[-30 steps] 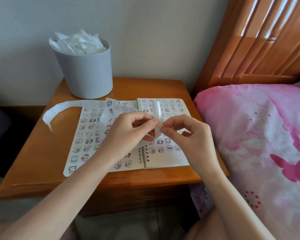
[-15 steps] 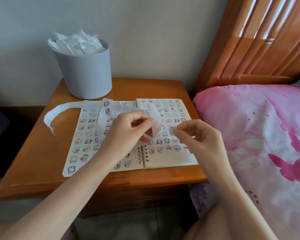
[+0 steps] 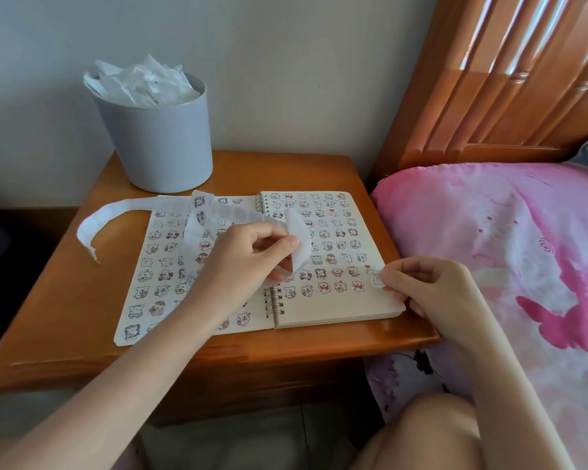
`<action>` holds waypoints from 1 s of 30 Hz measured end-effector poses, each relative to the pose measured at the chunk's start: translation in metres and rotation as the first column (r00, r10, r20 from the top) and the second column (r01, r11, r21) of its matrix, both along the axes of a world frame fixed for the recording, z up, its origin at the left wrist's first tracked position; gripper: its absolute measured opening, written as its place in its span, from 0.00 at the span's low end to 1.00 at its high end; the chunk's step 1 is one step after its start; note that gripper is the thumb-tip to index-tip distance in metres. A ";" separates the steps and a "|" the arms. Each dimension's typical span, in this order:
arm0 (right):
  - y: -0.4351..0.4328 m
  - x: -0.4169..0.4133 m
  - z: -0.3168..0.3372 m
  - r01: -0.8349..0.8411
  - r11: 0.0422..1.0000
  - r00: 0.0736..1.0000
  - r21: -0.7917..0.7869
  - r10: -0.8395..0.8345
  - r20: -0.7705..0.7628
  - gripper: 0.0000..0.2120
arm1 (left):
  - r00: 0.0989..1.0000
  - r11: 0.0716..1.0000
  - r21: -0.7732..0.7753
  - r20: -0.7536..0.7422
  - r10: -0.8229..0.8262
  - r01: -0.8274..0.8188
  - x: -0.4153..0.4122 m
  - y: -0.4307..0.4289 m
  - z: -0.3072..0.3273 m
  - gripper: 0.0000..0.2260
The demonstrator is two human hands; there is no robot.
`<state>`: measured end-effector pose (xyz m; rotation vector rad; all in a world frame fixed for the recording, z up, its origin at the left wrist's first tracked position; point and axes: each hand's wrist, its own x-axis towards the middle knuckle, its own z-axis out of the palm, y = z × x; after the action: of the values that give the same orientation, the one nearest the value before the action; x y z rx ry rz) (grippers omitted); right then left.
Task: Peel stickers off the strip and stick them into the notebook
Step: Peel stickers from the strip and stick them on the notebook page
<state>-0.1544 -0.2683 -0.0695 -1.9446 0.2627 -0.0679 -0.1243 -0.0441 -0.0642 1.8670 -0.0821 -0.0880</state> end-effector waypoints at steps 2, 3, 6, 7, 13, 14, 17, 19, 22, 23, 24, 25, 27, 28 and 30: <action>0.000 0.000 0.000 -0.010 1.000 1.000 -0.024 0.010 -0.005 0.03 | 1.000 1.000 -0.001 -0.003 0.003 -0.003 0.001 0.000 0.000 0.05; 0.001 0.000 -0.001 -0.013 0.999 1.000 -0.040 0.013 -0.006 0.03 | 1.000 1.000 -0.002 -0.004 0.004 -0.004 0.001 0.001 0.000 0.05; 0.001 0.000 -0.001 -0.013 0.998 1.000 -0.069 0.012 -0.010 0.03 | 1.000 1.000 -0.011 -0.007 0.000 0.000 0.001 0.001 0.000 0.05; 0.001 0.000 -0.001 -0.010 0.998 1.000 -0.065 0.009 -0.013 0.03 | 1.000 1.000 -0.014 -0.009 0.000 0.000 0.001 0.001 0.000 0.05; 0.002 0.001 0.001 -0.024 0.998 0.999 -0.056 0.022 -0.035 0.02 | 1.000 1.000 -0.007 -0.007 -0.001 0.001 0.000 0.000 0.000 0.06; 0.002 0.001 0.001 -0.025 0.998 0.999 -0.057 0.023 -0.037 0.02 | 1.000 1.000 -0.004 -0.005 -0.002 0.002 0.000 0.000 0.001 0.05; 0.002 0.000 -0.001 -0.022 0.998 1.000 -0.063 0.020 -0.024 0.02 | 1.000 1.000 -0.004 -0.005 0.002 -0.002 0.000 -0.001 0.001 0.05; 0.002 0.000 -0.002 -0.020 0.998 1.000 -0.067 0.019 -0.015 0.02 | 1.000 1.000 -0.005 -0.005 0.005 -0.005 0.000 0.000 0.001 0.05; 0.003 0.001 -0.004 -0.009 0.995 1.000 -0.102 0.010 0.006 0.01 | 1.000 1.000 -0.007 -0.004 0.004 -0.004 0.000 0.000 0.002 0.05; 0.003 0.002 -0.005 -0.005 0.993 1.000 -0.118 0.007 0.015 0.02 | 1.000 1.000 -0.007 -0.003 0.003 -0.003 0.000 0.000 0.002 0.05; 0.003 0.002 -0.006 0.000 0.991 1.000 -0.130 0.003 0.025 0.03 | 1.000 1.000 -0.007 -0.002 0.003 -0.003 -0.001 -0.001 0.002 0.05; 0.003 0.003 -0.008 0.004 0.989 0.999 -0.145 0.001 0.035 0.03 | 1.000 1.000 -0.007 -0.001 0.002 -0.002 0.000 -0.001 0.002 0.05; 0.003 0.003 -0.011 0.008 0.982 0.999 -0.190 0.002 0.054 0.04 | 1.000 1.000 -0.007 0.000 0.000 0.000 0.000 -0.001 0.002 0.05; 0.003 0.003 -0.011 0.010 0.979 0.998 -0.204 0.003 0.064 0.04 | 1.000 1.000 -0.006 0.001 -0.001 0.001 0.000 0.000 0.002 0.05; 0.004 0.002 -0.011 0.011 0.974 0.997 -0.226 0.007 0.079 0.03 | 1.000 1.000 -0.006 0.001 -0.002 0.002 0.000 0.000 0.002 0.05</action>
<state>-0.1520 -0.2639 -0.0810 -2.1627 0.2111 -0.1830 -0.1246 -0.0444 -0.0625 1.8608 -0.0844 -0.0883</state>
